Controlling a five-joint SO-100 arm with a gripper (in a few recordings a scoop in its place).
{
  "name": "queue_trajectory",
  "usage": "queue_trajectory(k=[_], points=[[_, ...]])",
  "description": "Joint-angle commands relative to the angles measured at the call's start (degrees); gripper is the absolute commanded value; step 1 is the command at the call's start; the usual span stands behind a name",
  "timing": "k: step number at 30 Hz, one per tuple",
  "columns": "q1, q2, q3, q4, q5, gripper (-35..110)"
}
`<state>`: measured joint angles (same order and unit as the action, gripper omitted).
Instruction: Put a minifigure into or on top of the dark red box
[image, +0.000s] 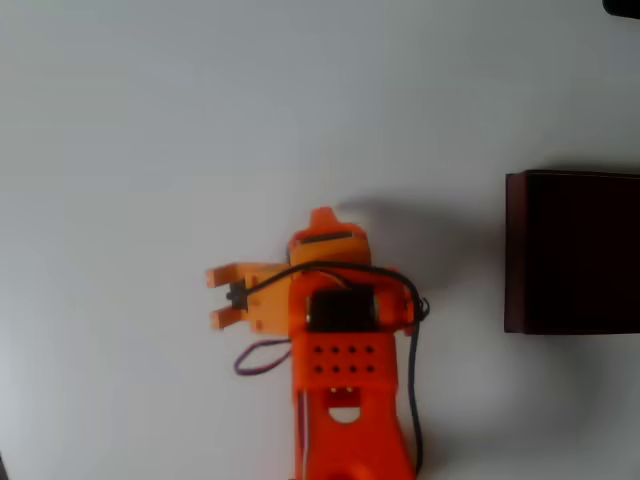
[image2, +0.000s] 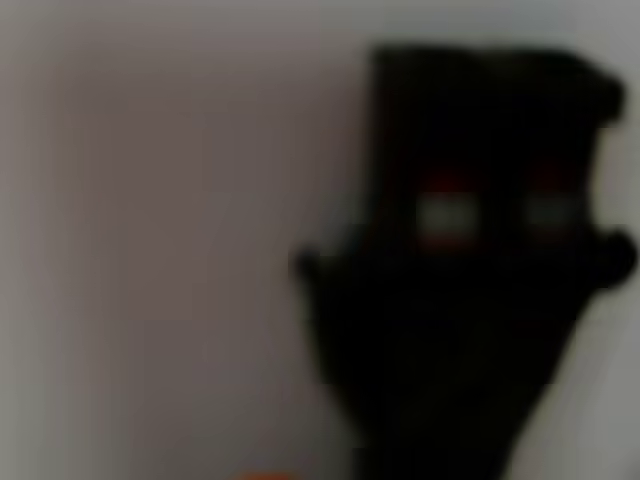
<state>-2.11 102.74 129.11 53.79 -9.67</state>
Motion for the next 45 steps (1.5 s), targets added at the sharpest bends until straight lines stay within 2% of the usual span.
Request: queue_trajectory(k=[1,6,13,37,41,45], points=[[-0.26,-2.99,-4.83,3.69,-0.62,29],[-0.79,-3.52,-5.01,3.96,-1.49,28],[0.00,-3.87,-4.92,4.31,-1.23,18],[0.70,-4.75,-5.54,4.22,-0.62,1],[2.90,-2.55,-12.66,11.51,0.70,0],[10.28,8.26,-17.05,17.49,1.85,0]])
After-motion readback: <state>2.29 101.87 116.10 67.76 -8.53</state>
